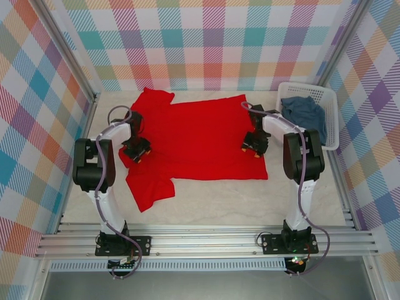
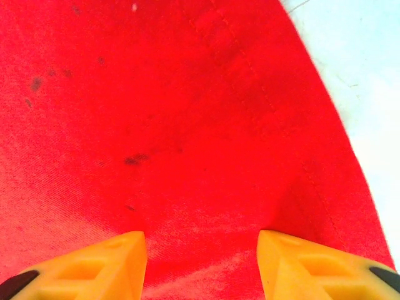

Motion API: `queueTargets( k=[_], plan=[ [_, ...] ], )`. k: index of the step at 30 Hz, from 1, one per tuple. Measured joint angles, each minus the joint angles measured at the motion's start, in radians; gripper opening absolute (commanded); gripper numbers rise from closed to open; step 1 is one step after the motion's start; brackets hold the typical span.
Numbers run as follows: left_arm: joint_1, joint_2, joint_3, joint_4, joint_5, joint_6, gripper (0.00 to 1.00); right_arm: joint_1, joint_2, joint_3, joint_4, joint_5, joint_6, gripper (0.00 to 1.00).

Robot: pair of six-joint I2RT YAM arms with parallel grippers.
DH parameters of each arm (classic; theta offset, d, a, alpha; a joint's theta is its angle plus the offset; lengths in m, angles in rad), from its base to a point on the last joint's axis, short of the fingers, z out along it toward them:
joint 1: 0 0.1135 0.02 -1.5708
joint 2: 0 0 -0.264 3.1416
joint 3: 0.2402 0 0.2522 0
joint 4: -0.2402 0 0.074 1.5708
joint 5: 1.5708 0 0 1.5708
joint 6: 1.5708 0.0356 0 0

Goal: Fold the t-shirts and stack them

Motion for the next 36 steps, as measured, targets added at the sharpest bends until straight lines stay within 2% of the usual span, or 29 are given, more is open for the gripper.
queueTargets(
  k=[2,5,7,9,11,15,22,23,26,31,36],
  plan=[
    [-0.007,-0.115,-0.079,-0.028,-0.033,0.0,0.48,0.004,-0.021,-0.002,-0.009,0.0,-0.011,0.55],
    [-0.029,-0.381,-0.245,-0.08,-0.051,-0.034,0.46,0.012,-0.105,-0.025,-0.017,-0.001,-0.023,0.55],
    [-0.086,-0.568,-0.377,-0.115,-0.04,-0.092,0.46,0.018,-0.196,-0.056,-0.017,-0.01,-0.026,0.55],
    [-0.145,-0.687,-0.499,-0.136,-0.013,-0.157,0.46,0.026,-0.277,-0.095,-0.011,-0.029,-0.026,0.55],
    [-0.185,-0.755,-0.617,-0.157,0.011,-0.219,0.46,0.036,-0.35,-0.146,-0.002,-0.058,-0.027,0.55],
    [-0.192,-0.8,-0.757,-0.15,0.034,-0.298,0.42,0.069,-0.433,-0.256,0.018,-0.119,-0.029,0.55],
    [-0.198,-0.71,-0.762,-0.08,0.057,-0.319,0.32,0.085,-0.491,-0.381,0.02,-0.157,-0.025,0.55],
    [-0.198,-0.71,-0.763,-0.071,0.063,-0.319,0.28,0.085,-0.501,-0.386,0.02,-0.155,-0.025,0.54],
    [-0.203,-0.703,-0.763,-0.066,0.068,-0.321,0.0,0.083,-0.532,-0.395,0.016,-0.123,-0.009,0.54],
    [-0.227,-0.756,-0.702,-0.116,-0.007,-0.328,0.0,0.03,-0.579,-0.465,0.013,-0.051,0.045,0.51],
    [-0.228,-0.908,-0.525,-0.241,-0.154,-0.317,0.0,-0.067,-0.582,-0.51,-0.005,0.013,0.111,0.42]
  ],
)
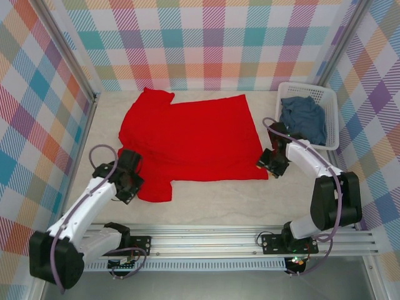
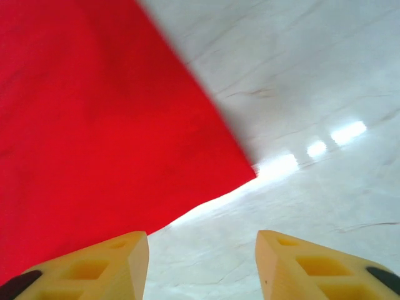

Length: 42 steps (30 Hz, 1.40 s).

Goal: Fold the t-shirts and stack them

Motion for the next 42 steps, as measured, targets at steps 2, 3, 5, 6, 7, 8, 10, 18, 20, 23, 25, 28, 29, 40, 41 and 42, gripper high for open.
queueTargets(
  k=[2,3,5,6,7,8,10,18,20,23,25,28,29,40,41,42],
  plan=[
    [0.0,-0.037,0.028,-0.031,-0.031,0.003,0.0,-0.026,0.006,-0.016,-0.001,0.006,0.019,0.38],
    [0.0,-0.055,0.031,-0.047,-0.042,0.003,0.0,-0.031,0.013,-0.021,0.0,0.005,0.031,0.38],
    [0.0,-0.071,0.026,-0.079,-0.051,0.003,0.0,-0.032,0.034,-0.033,0.003,-0.001,0.051,0.38],
    [0.0,-0.074,0.021,-0.091,-0.054,0.003,0.0,-0.032,0.041,-0.048,0.015,-0.007,0.063,0.38],
    [0.0,-0.077,0.012,-0.101,-0.056,0.003,0.0,-0.032,0.043,-0.067,0.026,-0.013,0.073,0.38],
    [0.0,-0.08,0.004,-0.11,-0.057,0.002,0.0,-0.032,0.043,-0.088,0.034,-0.018,0.084,0.38],
    [0.0,-0.086,-0.008,-0.123,-0.056,0.002,0.0,-0.032,0.053,-0.113,0.047,-0.032,0.1,0.37],
    [-0.001,-0.089,-0.017,-0.144,-0.056,0.003,0.0,-0.037,0.127,-0.115,0.101,-0.018,0.119,0.34],
    [-0.001,-0.089,-0.017,-0.144,-0.056,0.003,0.0,-0.039,0.127,-0.108,0.109,-0.01,0.117,0.34],
    [-0.001,-0.089,-0.017,-0.144,-0.056,0.003,0.0,-0.039,0.129,-0.088,0.12,-0.008,0.108,0.32],
    [-0.001,-0.089,-0.018,-0.144,-0.055,0.003,0.0,-0.039,0.142,-0.071,0.13,-0.008,0.101,0.31],
    [-0.001,-0.089,-0.018,-0.143,-0.048,0.003,0.0,-0.039,0.169,-0.06,0.152,-0.008,0.096,0.29],
    [-0.001,-0.089,-0.018,-0.143,-0.047,0.003,0.0,-0.039,0.179,-0.06,0.156,-0.008,0.093,0.27],
    [-0.001,-0.085,-0.018,-0.139,-0.045,0.006,0.0,-0.038,0.227,-0.007,0.132,-0.001,0.056,0.01],
    [-0.001,-0.084,-0.018,-0.138,-0.045,0.007,0.0,-0.038,0.227,-0.003,0.137,-0.001,0.048,0.0],
    [-0.001,-0.084,-0.018,-0.137,-0.045,0.007,0.0,-0.038,0.227,-0.001,0.145,0.0,0.043,0.0]
  ],
)
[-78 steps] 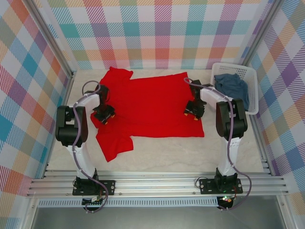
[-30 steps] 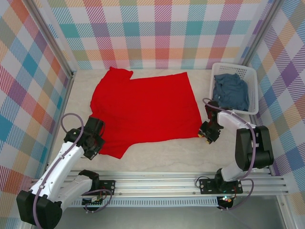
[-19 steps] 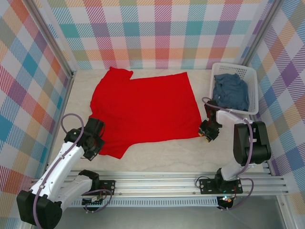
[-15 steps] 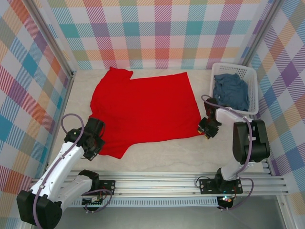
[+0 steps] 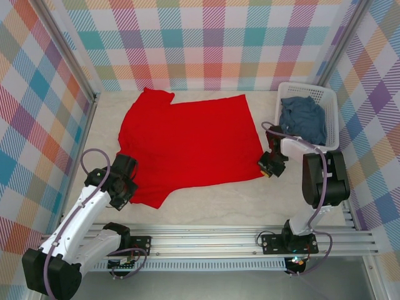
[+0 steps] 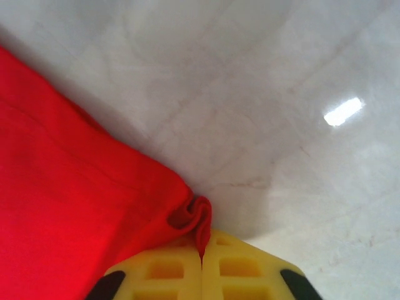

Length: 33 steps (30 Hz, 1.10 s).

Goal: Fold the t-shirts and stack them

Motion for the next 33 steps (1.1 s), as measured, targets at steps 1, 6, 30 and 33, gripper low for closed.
queueTargets(
  k=[1,6,30,33],
  plan=[
    [0.0,0.0,0.0,0.002,0.0,0.0,0.0,0.0,0.0,0.002,0.009,0.003,-0.004,0.0],
    [0.0,-0.002,0.007,0.003,-0.004,0.008,0.0,0.013,-0.048,0.012,-0.007,0.026,-0.023,0.0],
    [-0.057,-0.156,0.077,-0.279,0.002,-0.116,0.0,0.173,-0.576,-0.185,-0.405,0.033,0.04,0.0],
    [-0.09,-0.155,0.071,-0.266,0.0,-0.115,0.0,0.173,-0.635,-0.232,-0.429,0.026,0.055,0.0]
  ],
)
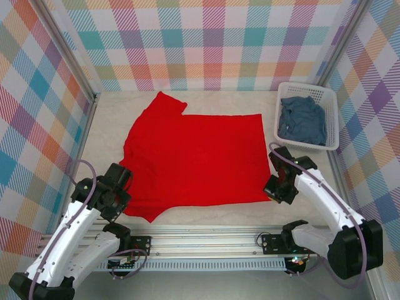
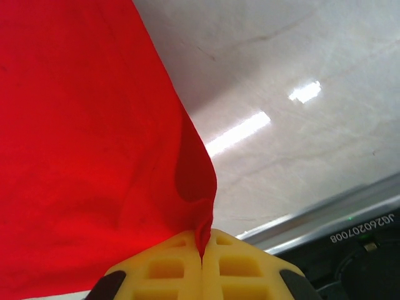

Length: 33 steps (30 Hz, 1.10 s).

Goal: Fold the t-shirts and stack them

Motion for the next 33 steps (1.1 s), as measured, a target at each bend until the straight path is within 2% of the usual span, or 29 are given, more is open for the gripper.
queueTargets(
  k=[4,10,17,22,33],
  plan=[
    [-0.005,0.038,0.003,0.083,-0.018,0.035,0.0,-0.001,0.016,-0.031,0.002,-0.003,0.01,0.0],
    [-0.004,0.232,0.077,0.243,-0.078,0.111,0.0,-0.041,0.164,-0.02,0.064,-0.002,-0.001,0.0],
    [0.028,0.395,0.216,0.384,-0.102,0.225,0.0,-0.112,0.307,0.132,0.109,0.002,-0.048,0.0],
    [0.088,0.464,0.29,0.456,-0.109,0.313,0.0,-0.132,0.379,0.236,0.127,0.009,-0.071,0.0],
    [0.136,0.583,0.329,0.539,-0.109,0.409,0.0,-0.152,0.539,0.341,0.168,0.02,-0.094,0.0]
  ],
)
